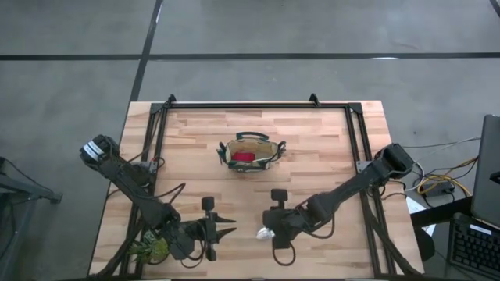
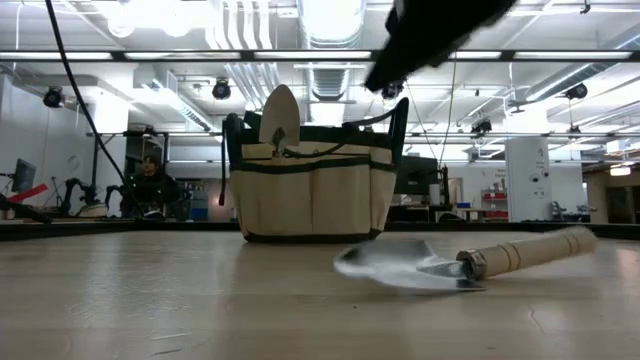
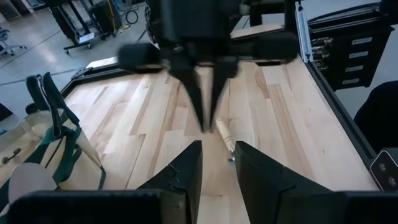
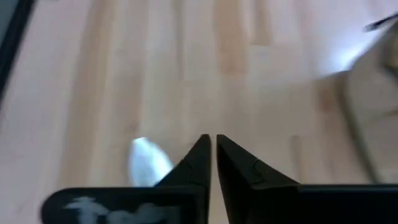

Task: Pick & Place Garden tools in Gardening bag
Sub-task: Put the brown trowel into the light brown gardening bag

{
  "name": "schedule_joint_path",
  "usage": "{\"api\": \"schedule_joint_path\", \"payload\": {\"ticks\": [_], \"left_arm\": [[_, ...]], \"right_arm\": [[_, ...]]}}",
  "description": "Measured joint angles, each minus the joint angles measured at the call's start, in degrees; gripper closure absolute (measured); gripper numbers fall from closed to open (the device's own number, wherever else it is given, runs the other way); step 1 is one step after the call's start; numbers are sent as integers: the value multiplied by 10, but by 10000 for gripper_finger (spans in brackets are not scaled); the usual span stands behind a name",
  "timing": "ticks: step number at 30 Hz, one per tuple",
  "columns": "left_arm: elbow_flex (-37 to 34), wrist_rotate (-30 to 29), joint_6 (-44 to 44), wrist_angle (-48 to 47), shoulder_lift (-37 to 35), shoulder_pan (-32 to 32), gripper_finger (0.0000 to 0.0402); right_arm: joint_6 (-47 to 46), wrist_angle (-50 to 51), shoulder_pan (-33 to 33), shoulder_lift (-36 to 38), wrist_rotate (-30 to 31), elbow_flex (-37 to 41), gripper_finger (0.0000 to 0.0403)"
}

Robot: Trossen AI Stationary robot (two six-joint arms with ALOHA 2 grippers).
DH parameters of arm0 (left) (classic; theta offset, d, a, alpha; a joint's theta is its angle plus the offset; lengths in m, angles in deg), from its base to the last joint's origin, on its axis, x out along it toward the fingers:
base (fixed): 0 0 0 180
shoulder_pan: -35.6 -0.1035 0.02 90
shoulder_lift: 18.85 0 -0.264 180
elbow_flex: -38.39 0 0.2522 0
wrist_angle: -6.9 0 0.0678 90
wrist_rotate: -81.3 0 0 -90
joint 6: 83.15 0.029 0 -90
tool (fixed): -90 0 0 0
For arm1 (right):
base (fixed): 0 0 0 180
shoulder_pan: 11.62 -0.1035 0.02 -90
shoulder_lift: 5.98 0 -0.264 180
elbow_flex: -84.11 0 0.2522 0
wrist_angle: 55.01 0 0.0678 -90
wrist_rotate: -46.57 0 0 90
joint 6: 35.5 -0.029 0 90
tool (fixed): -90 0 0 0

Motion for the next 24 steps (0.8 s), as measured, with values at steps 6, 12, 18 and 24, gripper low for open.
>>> {"api": "schedule_joint_path", "payload": {"ticks": [6,12,18,24], "left_arm": [[-4,0,-5,8,0,0,303],[-4,0,-8,10,0,0,303],[-4,0,-8,10,0,-1,303],[-4,0,-9,11,0,-1,303]], "right_arm": [[-9,-35,-15,-29,-31,20,334],[-18,-59,-28,-67,-33,18,259],[-19,-50,-53,-114,-36,-3,204],[-26,-44,-57,-156,-21,-25,187]]}}
